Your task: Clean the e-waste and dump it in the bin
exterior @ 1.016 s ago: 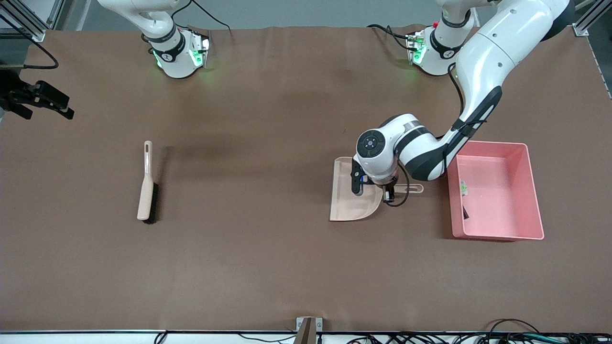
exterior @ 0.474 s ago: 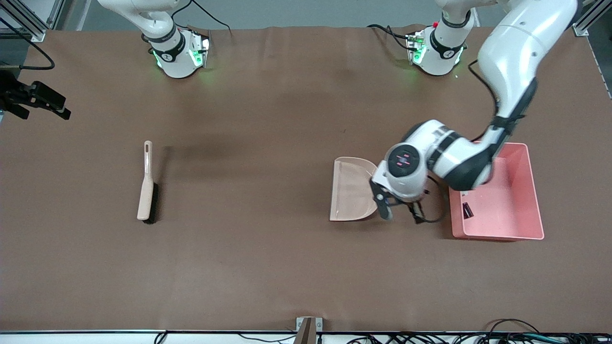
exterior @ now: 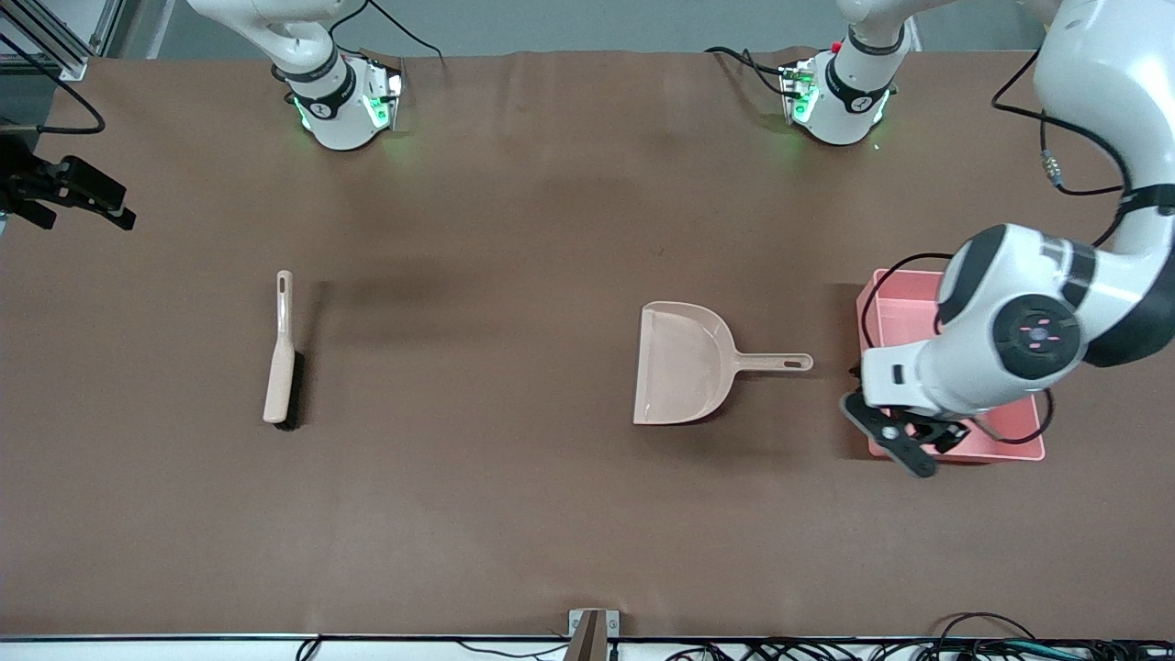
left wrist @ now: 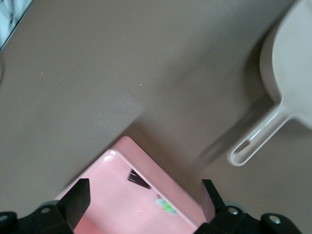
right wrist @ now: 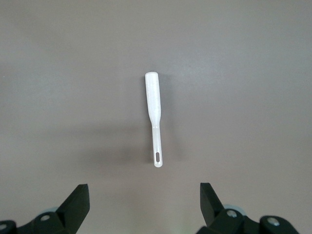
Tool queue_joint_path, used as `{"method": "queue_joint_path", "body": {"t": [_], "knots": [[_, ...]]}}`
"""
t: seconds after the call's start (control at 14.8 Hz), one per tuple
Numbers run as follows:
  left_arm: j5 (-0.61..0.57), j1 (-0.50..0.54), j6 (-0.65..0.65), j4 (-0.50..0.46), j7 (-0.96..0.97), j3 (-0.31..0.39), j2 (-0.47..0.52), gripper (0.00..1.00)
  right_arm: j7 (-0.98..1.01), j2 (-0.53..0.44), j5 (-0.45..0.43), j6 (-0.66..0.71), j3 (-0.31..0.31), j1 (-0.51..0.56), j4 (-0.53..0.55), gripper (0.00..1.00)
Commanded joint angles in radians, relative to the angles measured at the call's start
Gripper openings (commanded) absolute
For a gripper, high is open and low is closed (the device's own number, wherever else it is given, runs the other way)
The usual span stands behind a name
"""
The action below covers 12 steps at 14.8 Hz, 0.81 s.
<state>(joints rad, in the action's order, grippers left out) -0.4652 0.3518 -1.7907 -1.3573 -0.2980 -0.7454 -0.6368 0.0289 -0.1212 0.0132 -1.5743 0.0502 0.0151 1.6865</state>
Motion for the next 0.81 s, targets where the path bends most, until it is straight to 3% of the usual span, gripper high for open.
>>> {"method": "queue_joint_path", "body": {"t": [0.0, 0.2, 0.41, 0.54, 0.68, 0.75], "knots": [[0.08, 0.027, 0.019, 0.001, 0.24, -0.012, 0.044, 1.0, -0.007, 0.002, -0.018, 0.0, -0.007, 0.005, -0.007, 1.0], [0.088, 0.026, 0.033, -0.005, 0.393, -0.002, 0.116, 1.0, -0.009, 0.002, -0.018, 0.0, -0.007, 0.003, -0.007, 1.0], [0.127, -0.031, 0.071, -0.006, 0.45, 0.099, 0.218, 1.0, -0.007, 0.0, -0.018, 0.007, -0.007, 0.0, -0.007, 1.0], [0.288, -0.129, 0.128, -0.017, 0.448, 0.274, 0.303, 1.0, -0.009, 0.0, -0.018, 0.007, -0.009, -0.001, -0.007, 1.0], [0.338, -0.255, 0.152, -0.028, 0.432, 0.487, 0.38, 1.0, -0.009, 0.0, -0.018, 0.001, -0.009, -0.001, -0.007, 1.0], [0.349, -0.287, 0.154, -0.04, 0.433, 0.548, 0.414, 1.0, -0.009, 0.0, -0.016, -0.001, -0.009, -0.001, -0.007, 1.0]]}}
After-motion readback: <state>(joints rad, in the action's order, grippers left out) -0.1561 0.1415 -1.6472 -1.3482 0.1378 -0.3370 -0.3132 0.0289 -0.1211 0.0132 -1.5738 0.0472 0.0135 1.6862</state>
